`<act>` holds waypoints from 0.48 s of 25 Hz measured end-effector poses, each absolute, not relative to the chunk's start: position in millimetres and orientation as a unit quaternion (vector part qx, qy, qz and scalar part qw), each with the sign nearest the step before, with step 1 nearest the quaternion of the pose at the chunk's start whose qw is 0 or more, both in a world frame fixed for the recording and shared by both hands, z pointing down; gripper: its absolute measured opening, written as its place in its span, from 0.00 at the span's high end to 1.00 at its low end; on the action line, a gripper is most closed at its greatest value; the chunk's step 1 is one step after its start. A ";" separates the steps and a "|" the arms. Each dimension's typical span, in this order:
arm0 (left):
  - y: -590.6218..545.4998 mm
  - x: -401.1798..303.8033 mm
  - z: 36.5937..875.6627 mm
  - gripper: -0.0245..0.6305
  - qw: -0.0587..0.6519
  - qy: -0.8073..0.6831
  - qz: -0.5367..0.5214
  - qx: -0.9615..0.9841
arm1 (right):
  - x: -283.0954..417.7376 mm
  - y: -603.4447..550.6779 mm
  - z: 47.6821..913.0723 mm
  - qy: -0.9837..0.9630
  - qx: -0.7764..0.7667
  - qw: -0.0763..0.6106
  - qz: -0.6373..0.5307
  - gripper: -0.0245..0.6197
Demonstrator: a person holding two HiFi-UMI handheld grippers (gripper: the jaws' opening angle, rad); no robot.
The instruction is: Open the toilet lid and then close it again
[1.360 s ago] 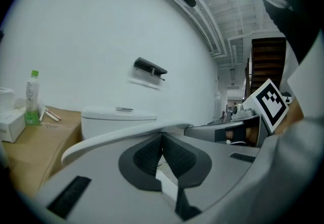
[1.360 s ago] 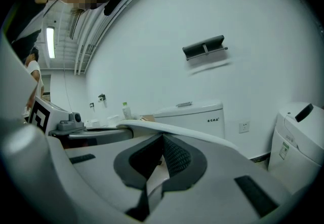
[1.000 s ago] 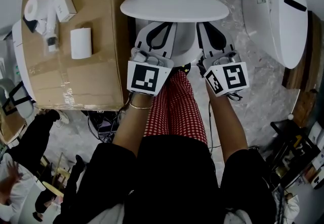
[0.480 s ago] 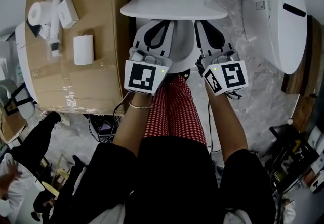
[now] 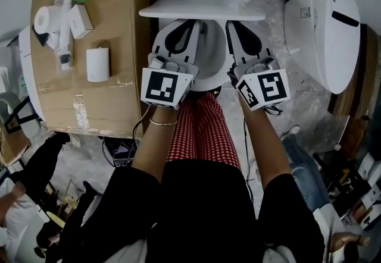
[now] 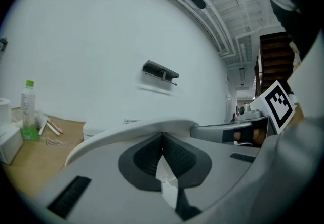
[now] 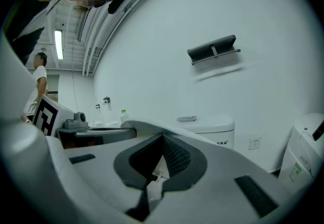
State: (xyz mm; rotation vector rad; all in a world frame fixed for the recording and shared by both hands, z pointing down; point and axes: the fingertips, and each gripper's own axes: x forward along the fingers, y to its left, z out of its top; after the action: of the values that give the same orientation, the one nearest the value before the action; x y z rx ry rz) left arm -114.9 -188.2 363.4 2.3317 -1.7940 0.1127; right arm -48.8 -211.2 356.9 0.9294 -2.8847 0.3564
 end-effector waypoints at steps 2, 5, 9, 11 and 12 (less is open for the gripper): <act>-192.4 -116.3 361.9 0.96 0.102 -0.606 0.031 0.788 | -50.3 -215.4 355.1 -0.945 0.301 0.045 0.117 0.93; -200.1 -118.2 358.3 0.96 0.098 -0.607 0.030 0.788 | -52.6 -222.8 352.2 -0.947 0.296 0.044 0.117 0.93; -209.6 -121.7 354.6 0.96 0.094 -0.613 0.041 0.783 | -54.6 -231.3 349.0 -0.949 0.291 0.046 0.115 0.93; -214.8 -123.2 352.3 0.96 0.094 -0.617 0.043 0.780 | -54.6 -236.1 347.7 -0.949 0.290 0.046 0.114 0.93; -217.5 -124.1 351.4 0.96 0.093 -0.619 0.045 0.779 | -54.5 -238.8 346.7 -0.949 0.290 0.045 0.113 0.93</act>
State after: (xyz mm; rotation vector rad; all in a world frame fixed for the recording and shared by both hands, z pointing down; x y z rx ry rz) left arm -124.1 -217.5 351.4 2.3123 -1.8360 0.1323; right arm -54.5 -238.8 346.7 0.8867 -2.8990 0.3458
